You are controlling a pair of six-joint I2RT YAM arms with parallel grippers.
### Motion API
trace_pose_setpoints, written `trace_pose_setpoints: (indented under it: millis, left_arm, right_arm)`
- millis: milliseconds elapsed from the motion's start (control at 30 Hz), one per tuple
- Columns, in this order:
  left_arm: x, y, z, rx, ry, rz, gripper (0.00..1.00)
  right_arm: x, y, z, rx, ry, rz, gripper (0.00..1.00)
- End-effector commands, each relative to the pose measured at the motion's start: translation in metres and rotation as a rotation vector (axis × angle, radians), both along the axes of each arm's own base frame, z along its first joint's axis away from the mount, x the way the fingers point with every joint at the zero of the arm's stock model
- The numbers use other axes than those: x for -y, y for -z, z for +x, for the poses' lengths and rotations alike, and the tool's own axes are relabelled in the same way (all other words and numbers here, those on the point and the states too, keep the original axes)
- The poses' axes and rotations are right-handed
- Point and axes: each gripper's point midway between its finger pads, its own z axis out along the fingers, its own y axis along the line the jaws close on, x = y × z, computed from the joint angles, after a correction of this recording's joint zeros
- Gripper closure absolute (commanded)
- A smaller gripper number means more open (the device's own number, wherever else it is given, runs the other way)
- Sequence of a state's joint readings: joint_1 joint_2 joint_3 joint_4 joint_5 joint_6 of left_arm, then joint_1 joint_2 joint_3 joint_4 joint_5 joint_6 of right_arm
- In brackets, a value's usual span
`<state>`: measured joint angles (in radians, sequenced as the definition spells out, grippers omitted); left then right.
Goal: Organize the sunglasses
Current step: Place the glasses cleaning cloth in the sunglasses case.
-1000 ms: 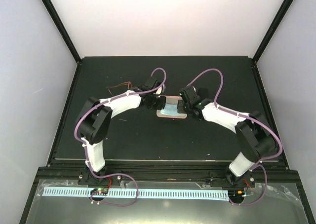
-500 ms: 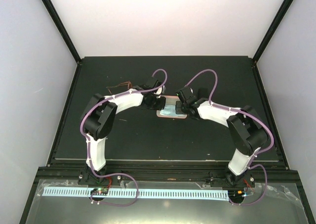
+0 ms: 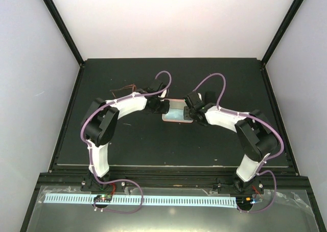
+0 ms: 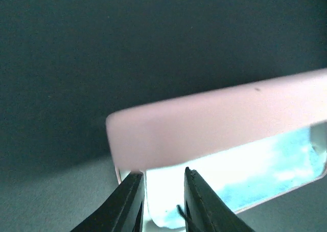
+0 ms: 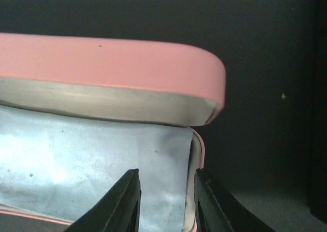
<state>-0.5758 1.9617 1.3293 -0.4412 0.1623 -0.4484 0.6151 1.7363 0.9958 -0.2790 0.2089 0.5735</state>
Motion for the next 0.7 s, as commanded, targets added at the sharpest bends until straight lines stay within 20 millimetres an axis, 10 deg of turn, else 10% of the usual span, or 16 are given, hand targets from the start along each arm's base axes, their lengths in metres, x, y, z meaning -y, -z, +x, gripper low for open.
trace_pose_setpoints:
  millis: [0,333,667]
  left_arm:
    - [-0.003,-0.033,0.003,0.075,-0.007,-0.047,0.77]
    - [0.041,-0.014,-0.011,0.023,0.071,-0.314,0.92]
    - [0.010,0.030,0.002,0.048,-0.078,-0.153,0.96]
  right_arm:
    - [0.000,-0.020,0.000,0.053,-0.015,0.027,0.70]
    - [-0.042,0.001,0.002,0.002,-0.101,0.206,0.87]
    - [-0.027,0.024,0.012,0.005,-0.020,0.114,0.88]
